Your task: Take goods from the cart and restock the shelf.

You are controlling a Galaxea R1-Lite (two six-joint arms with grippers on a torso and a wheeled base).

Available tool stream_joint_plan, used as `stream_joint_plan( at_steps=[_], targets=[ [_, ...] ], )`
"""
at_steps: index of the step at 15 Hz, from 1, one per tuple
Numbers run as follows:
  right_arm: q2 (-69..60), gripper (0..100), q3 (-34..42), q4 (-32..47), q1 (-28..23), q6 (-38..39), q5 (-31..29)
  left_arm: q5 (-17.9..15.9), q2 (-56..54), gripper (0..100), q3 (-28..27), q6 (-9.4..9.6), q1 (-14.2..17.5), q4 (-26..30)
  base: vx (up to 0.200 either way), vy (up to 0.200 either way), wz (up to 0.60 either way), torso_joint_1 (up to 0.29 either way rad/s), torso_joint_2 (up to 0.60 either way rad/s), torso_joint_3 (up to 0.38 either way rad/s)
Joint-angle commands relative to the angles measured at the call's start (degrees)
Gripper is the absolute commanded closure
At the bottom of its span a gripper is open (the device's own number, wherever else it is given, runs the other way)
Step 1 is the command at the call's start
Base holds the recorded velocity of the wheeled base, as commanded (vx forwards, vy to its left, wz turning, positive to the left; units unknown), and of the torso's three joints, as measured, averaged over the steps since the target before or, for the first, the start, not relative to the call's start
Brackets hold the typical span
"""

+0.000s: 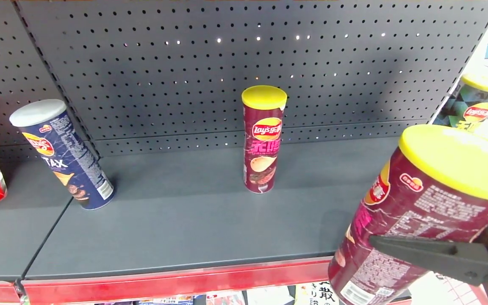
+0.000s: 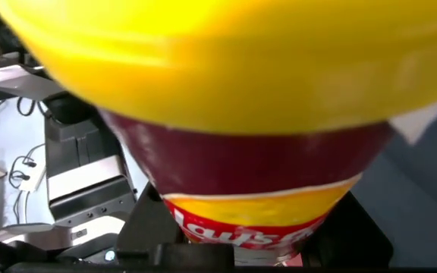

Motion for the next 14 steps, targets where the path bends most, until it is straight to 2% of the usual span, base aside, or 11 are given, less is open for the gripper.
stream_joint_plan(
  at_steps=[1,4,5,6,7,8,9,10,12,13,14],
  targets=[
    [-0.13,100,-0.5,-0.04,0.04,-0.03,-0.06,0.02,0.05,0,0.01,-0.09,0.02,0.01,0.0,0.0,0.0,0.0,0.0,0.0],
    [-0.39,100,-1.29,0.05,-0.05,-0.03,-0.5,-0.16,0.75,0,-0.08,0.35,-0.33,0.01,0.0,0.0,0.0,0.0,0.0,0.0],
    [-0.48,100,-1.29,0.05,-0.32,-0.03,-0.5,-2.45,0.49,0,0.01,2.19,-0.42,-0.25,0.0,0.0,0.0,0.0,0.0,0.0],
    [-0.74,100,-1.29,0.05,-0.32,-0.03,-0.5,-7.89,1.54,0,-3.51,4.21,-0.42,-0.07,0.0,0.0,0.0,0.0,0.0,0.0],
    [-0.83,100,-1.11,0.05,-0.32,-0.03,-0.5,-10.27,8.4,0,-11.42,4.21,-0.42,0.37,0.0,0.0,0.0,0.0,0.0,0.0],
    [-0.65,100,-1.2,-0.04,-0.4,-0.03,-0.5,-12.11,22.37,0,-24.07,4.3,-0.86,-0.07,0.0,0.0,0.0,0.0,0.0,0.0],
    [-0.65,100,-1.2,-0.04,-0.4,0.05,-0.5,-12.82,24.04,0,-26.09,4.3,-1.21,-0.07,0.0,0.0,0.0,0.0,0.0,0.0],
    [-0.83,100,-1.02,-0.04,-0.67,-0.03,-1.82,-20.99,34.85,0,-34.62,6.06,-4.2,-0.25,0.0,0.0,0.0,0.0,0.0,0.0],
    [-2.32,100,-0.23,0.14,-0.84,0.05,-5.16,-26.88,46.81,0,-40.86,10.1,-6.22,-0.34,0.0,0.0,0.0,0.0,0.0,0.0],
    [-2.5,100,-0.15,0.31,-1.99,0.05,-5.16,-27.41,51.55,0,-42.97,11.16,-8.07,-0.51,0.0,0.0,0.0,0.0,0.0,0.0],
    [-2.5,100,-0.41,0.14,-3.83,0.05,-4.98,-27.23,56.56,0,-44.64,12.74,-12.9,-0.86,0.0,0.0,0.0,0.0,0.0,0.0]
  ],
)
